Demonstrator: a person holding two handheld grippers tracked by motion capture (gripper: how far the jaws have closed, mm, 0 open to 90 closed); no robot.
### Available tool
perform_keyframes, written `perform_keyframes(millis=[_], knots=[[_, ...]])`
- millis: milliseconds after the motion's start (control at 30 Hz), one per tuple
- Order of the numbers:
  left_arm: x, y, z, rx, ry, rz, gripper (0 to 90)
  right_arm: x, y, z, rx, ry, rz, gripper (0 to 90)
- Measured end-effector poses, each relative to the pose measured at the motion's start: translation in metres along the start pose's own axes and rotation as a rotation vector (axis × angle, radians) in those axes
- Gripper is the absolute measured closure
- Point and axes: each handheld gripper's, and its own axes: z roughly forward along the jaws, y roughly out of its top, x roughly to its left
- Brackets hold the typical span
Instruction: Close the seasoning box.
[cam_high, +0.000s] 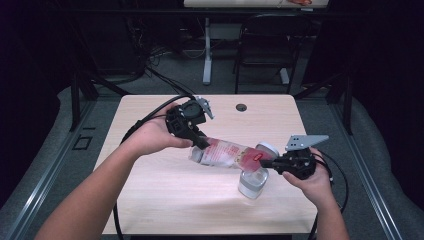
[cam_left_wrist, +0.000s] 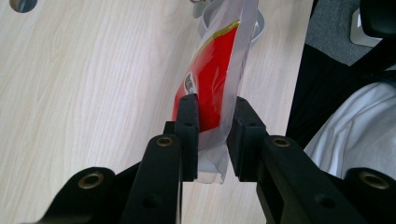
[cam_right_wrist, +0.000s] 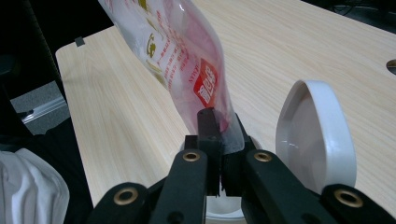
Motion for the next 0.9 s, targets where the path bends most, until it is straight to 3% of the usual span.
perform_keyframes(millis=[900], knots=[[0.0003,0.002,-0.0003,-0.001,-0.002,-0.002,76.0,0.0,-0.0002,0.0011,0.009,-0.004,-0.004,89.0]])
